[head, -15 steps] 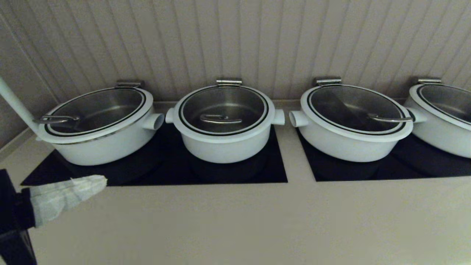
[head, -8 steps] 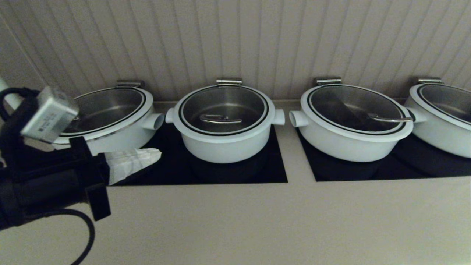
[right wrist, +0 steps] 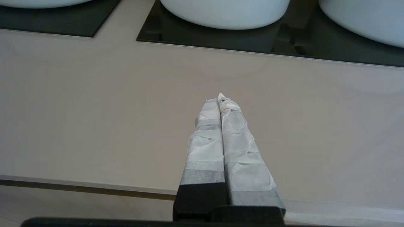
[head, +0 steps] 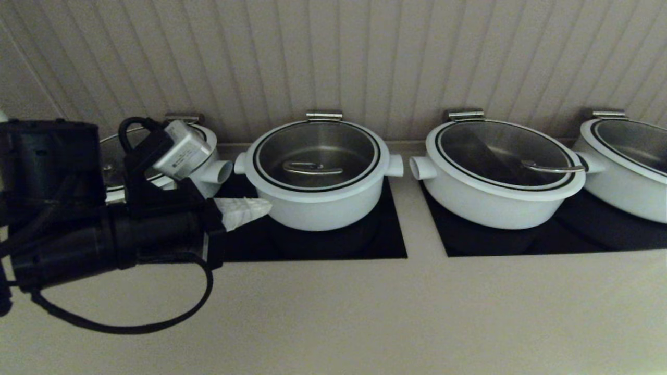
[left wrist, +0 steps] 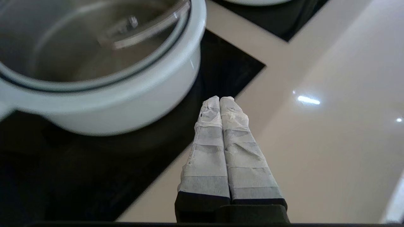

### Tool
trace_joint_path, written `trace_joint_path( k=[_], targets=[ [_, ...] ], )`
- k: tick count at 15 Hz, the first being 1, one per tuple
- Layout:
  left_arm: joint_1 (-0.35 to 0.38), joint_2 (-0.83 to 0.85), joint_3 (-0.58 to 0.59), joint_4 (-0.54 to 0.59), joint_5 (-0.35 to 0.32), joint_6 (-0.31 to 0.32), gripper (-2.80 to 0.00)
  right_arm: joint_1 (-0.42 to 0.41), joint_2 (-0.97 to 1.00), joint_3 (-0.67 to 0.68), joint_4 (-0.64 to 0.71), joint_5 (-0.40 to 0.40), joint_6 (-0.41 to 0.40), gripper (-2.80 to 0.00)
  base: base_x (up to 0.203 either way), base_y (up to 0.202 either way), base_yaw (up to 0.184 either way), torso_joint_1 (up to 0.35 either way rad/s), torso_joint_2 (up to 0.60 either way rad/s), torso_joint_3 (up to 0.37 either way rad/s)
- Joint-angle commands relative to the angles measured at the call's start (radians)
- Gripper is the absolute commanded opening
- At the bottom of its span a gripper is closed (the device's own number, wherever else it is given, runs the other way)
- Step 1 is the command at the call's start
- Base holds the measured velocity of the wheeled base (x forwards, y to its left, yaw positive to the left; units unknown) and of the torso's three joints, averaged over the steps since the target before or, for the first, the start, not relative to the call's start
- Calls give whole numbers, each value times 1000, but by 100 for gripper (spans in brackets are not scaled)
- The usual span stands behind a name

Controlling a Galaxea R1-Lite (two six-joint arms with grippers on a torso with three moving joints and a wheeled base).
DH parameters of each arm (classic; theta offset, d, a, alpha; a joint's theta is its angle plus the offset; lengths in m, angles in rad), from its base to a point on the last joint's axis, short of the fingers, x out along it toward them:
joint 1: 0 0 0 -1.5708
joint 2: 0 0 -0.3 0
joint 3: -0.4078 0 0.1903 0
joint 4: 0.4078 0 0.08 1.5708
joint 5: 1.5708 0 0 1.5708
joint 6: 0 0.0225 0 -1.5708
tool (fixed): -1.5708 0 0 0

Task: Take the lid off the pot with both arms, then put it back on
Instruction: Open the food pot lid a small opening with the left arm

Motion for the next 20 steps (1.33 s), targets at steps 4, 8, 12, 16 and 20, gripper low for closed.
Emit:
trace_joint_path(
  k=[4,8,12,16,20],
  targets=[
    [-41,101,-57,-9,-1,0,-280,0,0,0,0,0,-2,-280,0,0,0,0,0,0],
    [-57,154,-96,-10,-1,1,-280,0,0,0,0,1,-2,-280,0,0,0,0,0,0],
    [-80,200,-134,-11,3,1,-280,0,0,0,2,1,-2,-280,0,0,0,0,0,0],
    [-109,233,-145,-11,17,1,-280,0,0,0,2,2,-4,-280,0,0,0,0,0,0],
    [-109,266,-145,-67,25,1,-280,0,0,0,2,2,-4,-280,0,0,0,0,0,0]
  ],
)
